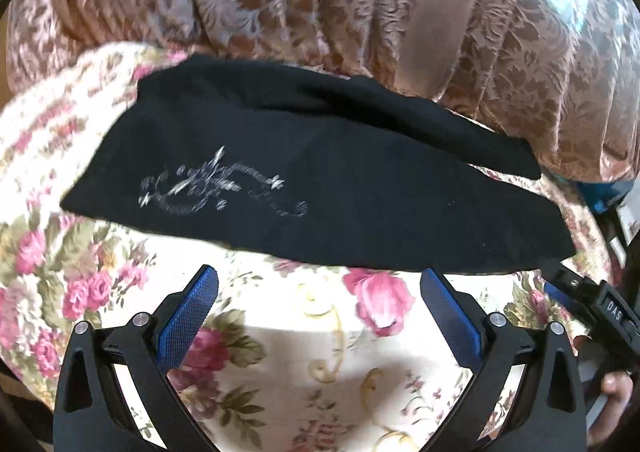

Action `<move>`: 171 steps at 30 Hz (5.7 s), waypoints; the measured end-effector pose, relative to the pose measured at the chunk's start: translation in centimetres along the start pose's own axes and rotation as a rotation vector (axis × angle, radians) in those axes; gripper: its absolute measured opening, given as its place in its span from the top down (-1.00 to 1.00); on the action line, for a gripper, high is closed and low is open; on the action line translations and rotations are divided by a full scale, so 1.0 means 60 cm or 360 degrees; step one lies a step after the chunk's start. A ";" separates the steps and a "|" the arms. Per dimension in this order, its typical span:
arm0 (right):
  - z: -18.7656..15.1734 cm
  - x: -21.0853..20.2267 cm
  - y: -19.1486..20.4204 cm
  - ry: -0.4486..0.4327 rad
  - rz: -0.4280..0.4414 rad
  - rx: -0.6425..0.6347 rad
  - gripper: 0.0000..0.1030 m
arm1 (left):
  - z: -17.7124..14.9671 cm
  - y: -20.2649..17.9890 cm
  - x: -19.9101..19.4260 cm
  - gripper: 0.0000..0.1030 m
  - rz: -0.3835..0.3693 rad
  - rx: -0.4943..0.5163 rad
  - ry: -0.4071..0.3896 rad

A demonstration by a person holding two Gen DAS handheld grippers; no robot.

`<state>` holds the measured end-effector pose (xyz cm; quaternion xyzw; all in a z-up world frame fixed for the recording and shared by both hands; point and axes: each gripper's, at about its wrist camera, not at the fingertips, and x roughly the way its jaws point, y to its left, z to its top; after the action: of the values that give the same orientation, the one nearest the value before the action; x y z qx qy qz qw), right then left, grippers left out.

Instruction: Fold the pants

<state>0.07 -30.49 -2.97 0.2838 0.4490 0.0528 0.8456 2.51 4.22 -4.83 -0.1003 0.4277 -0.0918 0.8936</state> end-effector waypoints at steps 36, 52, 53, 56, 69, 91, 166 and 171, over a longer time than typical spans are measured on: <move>0.089 0.098 -0.126 0.0136 0.0206 0.0439 0.84 | 0.071 0.343 0.067 0.90 0.0005 -0.1037 -0.0011; 0.002 -0.004 -0.122 0.0215 0.0210 0.0357 0.64 | -0.013 0.339 -0.045 0.91 0.0048 -0.0972 -0.0027; 0.004 -0.009 -0.129 0.0205 0.0206 0.0373 0.57 | -0.015 0.337 -0.038 0.91 0.0068 -0.0955 -0.0006; 0.024 -0.039 -0.183 0.0078 0.0057 0.0477 0.19 | -0.019 0.332 -0.020 0.91 0.0131 -0.0937 0.0039; 0.188 -0.075 -0.433 -0.0243 -0.0390 0.0881 0.42 | -0.014 0.314 -0.003 0.91 0.0303 -0.0799 0.0073; 0.096 -0.223 -0.429 -0.0413 -0.0884 0.0849 -0.47 | -0.005 0.292 -0.030 0.65 0.0478 -0.0562 0.0083; 0.220 0.179 0.062 0.0222 0.0258 0.0009 -0.34 | 0.138 0.182 -0.045 0.74 -0.0228 0.0037 -0.0315; 0.304 0.235 0.080 0.0219 0.0346 0.0144 -0.32 | 0.109 0.173 -0.050 0.74 -0.0227 0.0066 -0.0281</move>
<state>23.59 -29.52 -2.76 0.3642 0.4745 0.1432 0.7885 6.62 15.60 -1.25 -0.1195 0.3372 -0.1548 0.9209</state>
